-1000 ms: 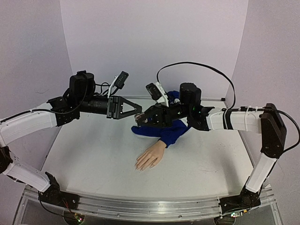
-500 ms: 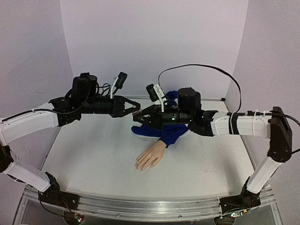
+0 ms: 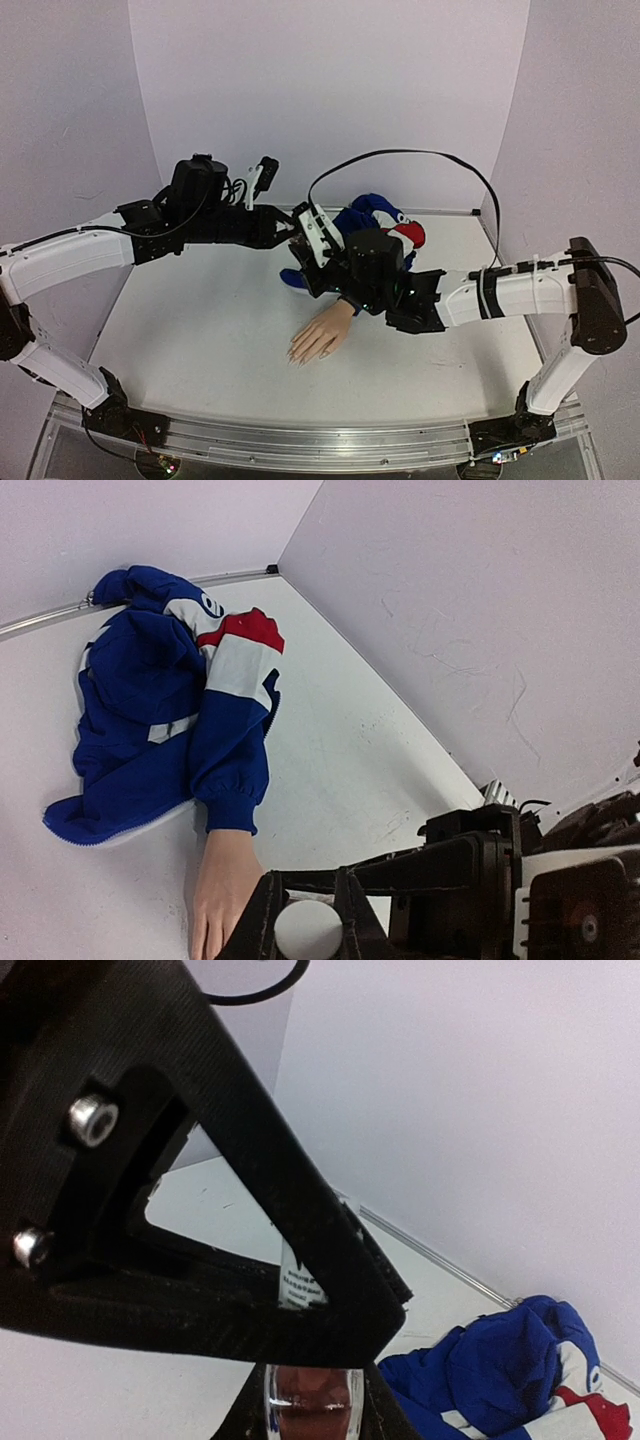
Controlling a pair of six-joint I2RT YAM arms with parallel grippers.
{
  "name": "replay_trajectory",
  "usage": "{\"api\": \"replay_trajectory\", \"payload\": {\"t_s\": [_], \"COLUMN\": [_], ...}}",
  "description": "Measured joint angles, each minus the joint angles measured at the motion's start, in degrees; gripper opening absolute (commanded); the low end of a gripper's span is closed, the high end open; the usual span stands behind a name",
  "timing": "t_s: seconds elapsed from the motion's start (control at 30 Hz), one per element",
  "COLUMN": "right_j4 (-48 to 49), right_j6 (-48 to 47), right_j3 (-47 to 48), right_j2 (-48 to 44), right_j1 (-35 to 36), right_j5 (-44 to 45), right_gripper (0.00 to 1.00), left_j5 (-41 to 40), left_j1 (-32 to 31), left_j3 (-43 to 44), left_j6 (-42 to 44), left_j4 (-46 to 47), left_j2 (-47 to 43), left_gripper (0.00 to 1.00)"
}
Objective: Paint the nails
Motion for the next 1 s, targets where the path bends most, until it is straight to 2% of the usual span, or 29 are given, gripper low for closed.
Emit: {"api": "replay_trajectory", "payload": {"t_s": [0.07, 0.17, 0.33, 0.5, 0.6, 0.8, 1.0], "right_j4": [-1.33, -4.15, -5.44, -6.56, -6.82, -6.62, -5.42], "right_j6": [0.94, 2.95, 8.9, 15.32, 18.14, 20.57, 22.29], "right_j3": [-0.76, -1.68, -1.97, -0.15, 2.08, 2.86, 3.21], "right_j2": [-1.53, -3.58, -4.63, -4.42, -4.35, -4.0, -3.32], "right_j1": [-1.64, -6.38, -16.2, -18.95, -18.51, -18.49, -18.49], "right_j5": [-5.92, -20.65, -48.22, -72.89, -80.52, -85.05, -84.04], "right_gripper": [0.0, 0.0, 0.0, 0.0, 0.0, 0.0, 0.0], "left_j5": [0.39, 2.23, 7.96, 14.49, 19.32, 24.3, 24.24], "left_j1": [-0.09, -0.09, 1.16, 3.74, 3.65, 2.69, -0.35], "left_j3": [0.02, 0.2, -0.24, -2.05, -2.21, -2.21, -2.23], "left_j6": [-0.33, -0.2, -0.46, -0.7, -1.09, -0.66, 2.14], "left_j4": [0.02, -0.33, -0.7, 1.73, 4.79, 6.75, 7.17], "left_j2": [0.0, -0.11, -1.62, -5.07, -5.53, -5.51, -5.46], "left_gripper": [0.42, 0.63, 0.71, 0.69, 0.61, 0.52, 0.31]}}
